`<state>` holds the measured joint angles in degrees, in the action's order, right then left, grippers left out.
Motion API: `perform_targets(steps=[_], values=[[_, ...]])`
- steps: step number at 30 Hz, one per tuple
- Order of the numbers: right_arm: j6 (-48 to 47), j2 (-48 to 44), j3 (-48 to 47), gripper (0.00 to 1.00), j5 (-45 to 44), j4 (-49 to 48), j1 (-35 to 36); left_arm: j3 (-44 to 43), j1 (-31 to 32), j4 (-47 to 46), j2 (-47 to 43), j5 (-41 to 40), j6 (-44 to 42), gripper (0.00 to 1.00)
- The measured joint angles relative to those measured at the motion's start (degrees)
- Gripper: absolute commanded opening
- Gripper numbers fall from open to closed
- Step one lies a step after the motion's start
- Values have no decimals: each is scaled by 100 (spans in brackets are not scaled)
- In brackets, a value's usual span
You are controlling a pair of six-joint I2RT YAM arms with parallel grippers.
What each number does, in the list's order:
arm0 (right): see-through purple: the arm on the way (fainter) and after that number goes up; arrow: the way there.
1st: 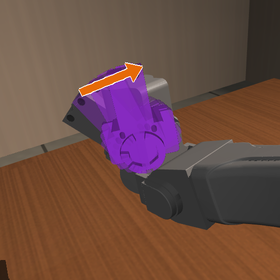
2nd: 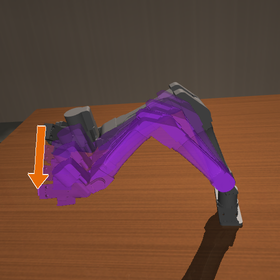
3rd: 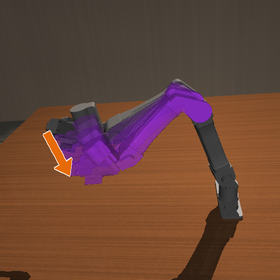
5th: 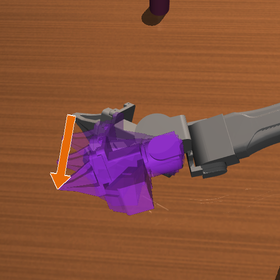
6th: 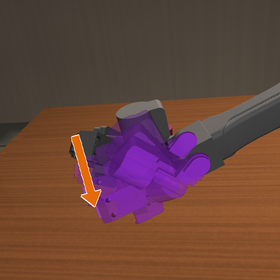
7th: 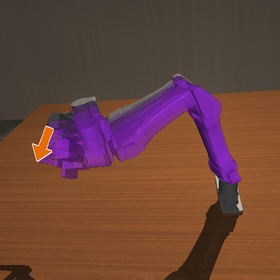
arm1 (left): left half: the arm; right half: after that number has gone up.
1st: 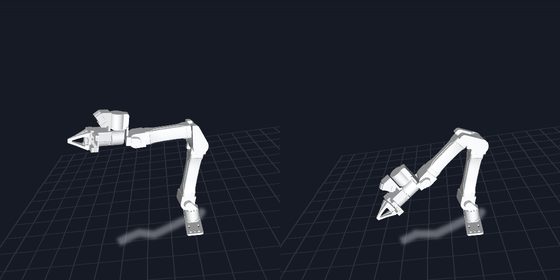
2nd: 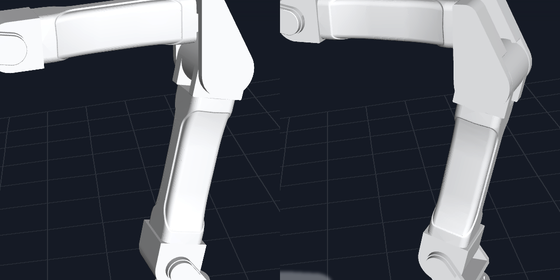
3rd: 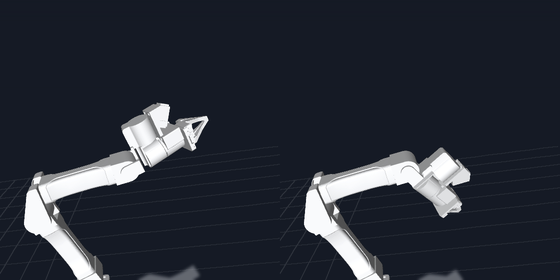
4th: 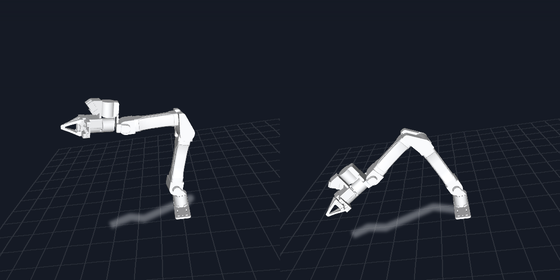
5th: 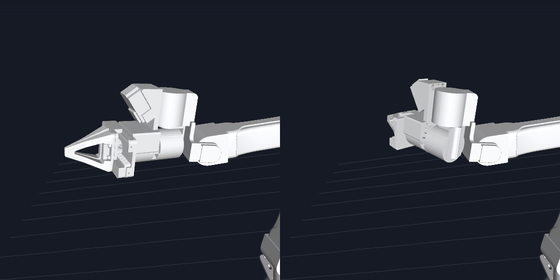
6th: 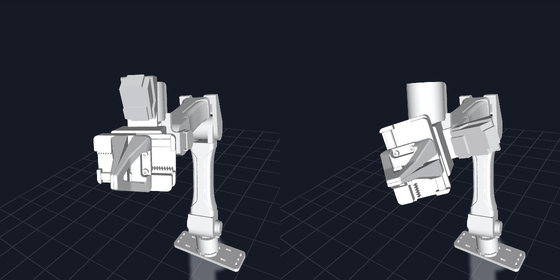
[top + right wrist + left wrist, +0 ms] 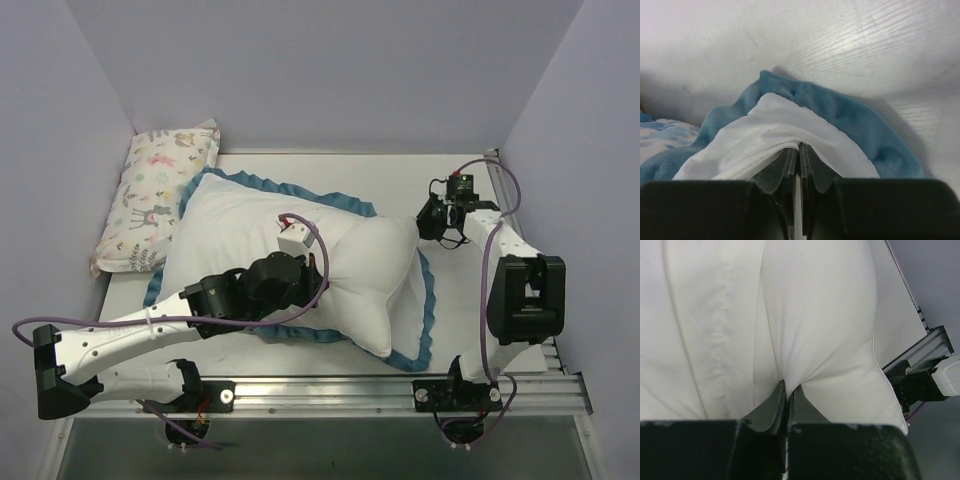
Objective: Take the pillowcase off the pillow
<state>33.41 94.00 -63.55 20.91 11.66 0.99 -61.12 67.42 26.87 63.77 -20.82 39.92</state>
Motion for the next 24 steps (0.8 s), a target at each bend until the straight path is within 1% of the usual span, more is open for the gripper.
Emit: perform_targets(steps=[3, 5, 7, 9, 10, 12, 13, 15, 16, 18, 19, 20, 22, 24], values=[[297, 295, 4, 7, 560, -385, -35, -46, 13, 66, -17, -52, 0, 0], [560, 420, 31, 11, 942, -782, -50, -122, 15, 85, -20, -107, -11, 0], [905, 527, 140, 14, 1456, -1458, -66, -232, 15, 61, -20, -170, -52, 0], [1427, 702, 262, 20, 2017, -2369, -70, -380, 15, 0, -20, -245, -155, 0], [1746, 809, 332, 28, 2282, -2916, -68, -450, 15, -15, -15, -284, -195, 0], [2382, 1008, 463, 39, 2699, -3880, -81, -682, 15, -39, 37, -413, -326, 0], [2651, 1078, 531, 53, 2848, -4253, -98, -820, 15, -59, 94, -481, -387, 0], [3077, 1117, 656, 63, 3042, -4752, -192, -1045, 13, -160, 238, -603, -485, 0], [3213, 1113, 682, 71, 3110, -4905, -271, -1121, 13, -225, 319, -658, -531, 0], [3397, 1045, 682, 76, 3119, -5031, -472, -1204, 11, -380, 485, -754, -608, 0], [3381, 964, 680, 80, 3106, -4940, -564, -1222, 11, -450, 568, -791, -623, 0], [3311, 848, 667, 82, 3091, -4776, -634, -1233, 11, -516, 678, -831, -640, 0], [3060, 562, 538, 86, 2907, -4118, -776, -1233, 4, -625, 846, -885, -662, 0], [2531, 203, 179, 87, 2511, -3093, -835, -1233, -9, -748, 984, -914, -667, 0]])
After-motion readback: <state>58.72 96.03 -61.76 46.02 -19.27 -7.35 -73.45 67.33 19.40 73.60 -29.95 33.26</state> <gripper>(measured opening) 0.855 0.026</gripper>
